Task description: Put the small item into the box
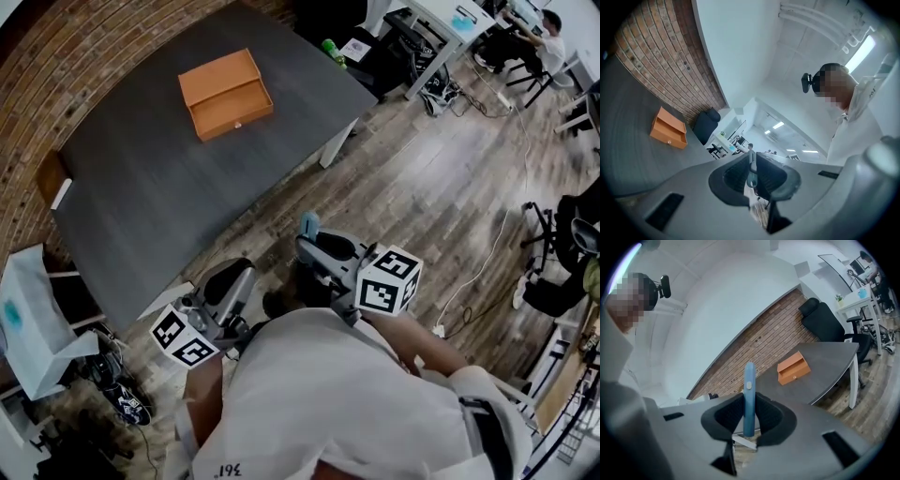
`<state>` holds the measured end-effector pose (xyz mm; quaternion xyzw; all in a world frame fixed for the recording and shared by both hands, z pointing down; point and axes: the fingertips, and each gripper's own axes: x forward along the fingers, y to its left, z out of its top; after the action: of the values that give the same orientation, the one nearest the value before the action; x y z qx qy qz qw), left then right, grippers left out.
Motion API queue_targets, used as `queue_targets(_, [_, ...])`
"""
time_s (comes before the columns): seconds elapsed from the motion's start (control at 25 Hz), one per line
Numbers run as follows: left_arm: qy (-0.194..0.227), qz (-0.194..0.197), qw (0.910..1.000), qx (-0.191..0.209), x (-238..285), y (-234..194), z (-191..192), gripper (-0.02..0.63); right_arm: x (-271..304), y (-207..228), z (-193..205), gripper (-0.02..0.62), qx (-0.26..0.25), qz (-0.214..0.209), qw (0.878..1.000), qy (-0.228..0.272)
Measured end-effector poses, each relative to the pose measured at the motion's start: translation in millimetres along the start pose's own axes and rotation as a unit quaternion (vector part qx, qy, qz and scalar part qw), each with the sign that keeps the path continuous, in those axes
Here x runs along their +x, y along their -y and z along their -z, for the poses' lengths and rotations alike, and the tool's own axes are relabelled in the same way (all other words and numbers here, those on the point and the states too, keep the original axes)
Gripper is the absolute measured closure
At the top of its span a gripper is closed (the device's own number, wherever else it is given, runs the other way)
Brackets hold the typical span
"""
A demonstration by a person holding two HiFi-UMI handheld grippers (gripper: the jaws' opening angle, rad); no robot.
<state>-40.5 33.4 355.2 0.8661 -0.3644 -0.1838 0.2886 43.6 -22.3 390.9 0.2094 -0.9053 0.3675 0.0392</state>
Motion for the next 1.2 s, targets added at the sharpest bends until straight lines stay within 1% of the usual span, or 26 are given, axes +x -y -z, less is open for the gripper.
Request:
queue_targets(0.2, [0.019,-0.022,0.9995,0.006,35.1,-10.4,-5.0,0.552,-1.5,27.0,-28.1,0.514,-0.010,-0.019,1.000,-0.018])
queue_targets(0.36, [0.029,-0.037,0.9988,0.011,55.2,-16.0,-7.7,0.552,-2.7,44.9,-40.7,0.514,-0.011,-0.030,0.999,-0.031])
queue_targets(0.72, [0.030,-0.065,0.9974,0.009,71.3,-25.6,-4.4,0.552,4.9,66.8,-47.5,0.514,-0.003,-0.051,0.997,-0.049])
queue_targets(0.92, [0.023,-0.069,0.9974,0.004,67.3,-33.4,-7.3,0.552,15.4,67.6,-46.2,0.514,0.006,-0.050,0.997,-0.054])
queue_targets(1.2, [0.016,-0.050,0.9986,-0.002,63.5,-60.2,-26.3,0.552,46.6,65.7,-53.9,0.514,0.004,-0.037,0.998,-0.047])
